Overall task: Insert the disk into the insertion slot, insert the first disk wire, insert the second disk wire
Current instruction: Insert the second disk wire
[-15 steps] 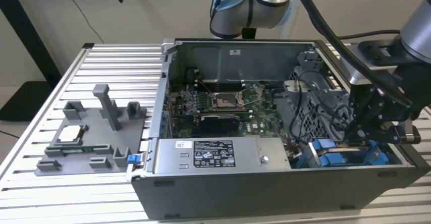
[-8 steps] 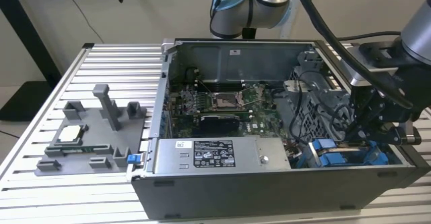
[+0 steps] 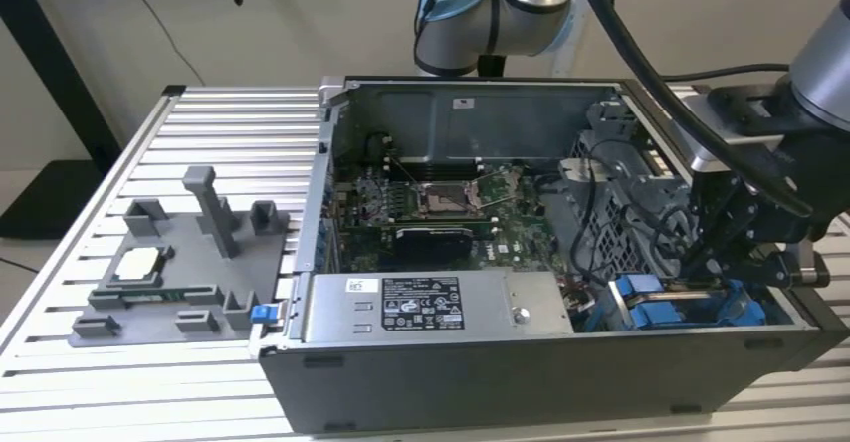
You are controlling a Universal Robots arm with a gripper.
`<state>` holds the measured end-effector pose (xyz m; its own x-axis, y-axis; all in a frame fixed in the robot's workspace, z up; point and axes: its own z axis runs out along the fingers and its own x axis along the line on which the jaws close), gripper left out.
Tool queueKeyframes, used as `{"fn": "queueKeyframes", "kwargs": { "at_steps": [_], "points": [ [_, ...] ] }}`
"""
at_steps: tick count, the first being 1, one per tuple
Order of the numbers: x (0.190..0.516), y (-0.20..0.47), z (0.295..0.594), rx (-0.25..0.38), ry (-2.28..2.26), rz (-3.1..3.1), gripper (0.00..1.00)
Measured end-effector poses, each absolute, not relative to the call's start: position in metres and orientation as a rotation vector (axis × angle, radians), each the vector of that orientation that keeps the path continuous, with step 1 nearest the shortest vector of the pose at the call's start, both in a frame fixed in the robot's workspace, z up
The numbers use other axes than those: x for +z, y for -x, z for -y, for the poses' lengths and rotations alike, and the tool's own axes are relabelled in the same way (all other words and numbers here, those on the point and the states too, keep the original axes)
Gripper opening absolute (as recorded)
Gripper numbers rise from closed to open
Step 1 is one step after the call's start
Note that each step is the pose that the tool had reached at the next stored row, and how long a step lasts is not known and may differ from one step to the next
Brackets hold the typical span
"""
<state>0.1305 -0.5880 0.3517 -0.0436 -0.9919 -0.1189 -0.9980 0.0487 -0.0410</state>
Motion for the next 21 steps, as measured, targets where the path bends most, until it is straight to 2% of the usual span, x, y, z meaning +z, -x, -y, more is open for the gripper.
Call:
{"fn": "queueKeyframes", "kwargs": {
  "at_steps": [21],
  "points": [
    [0.3468, -0.1308, 0.5853, 0.071, 2.086, -2.184, 0.00]
  ]
}}
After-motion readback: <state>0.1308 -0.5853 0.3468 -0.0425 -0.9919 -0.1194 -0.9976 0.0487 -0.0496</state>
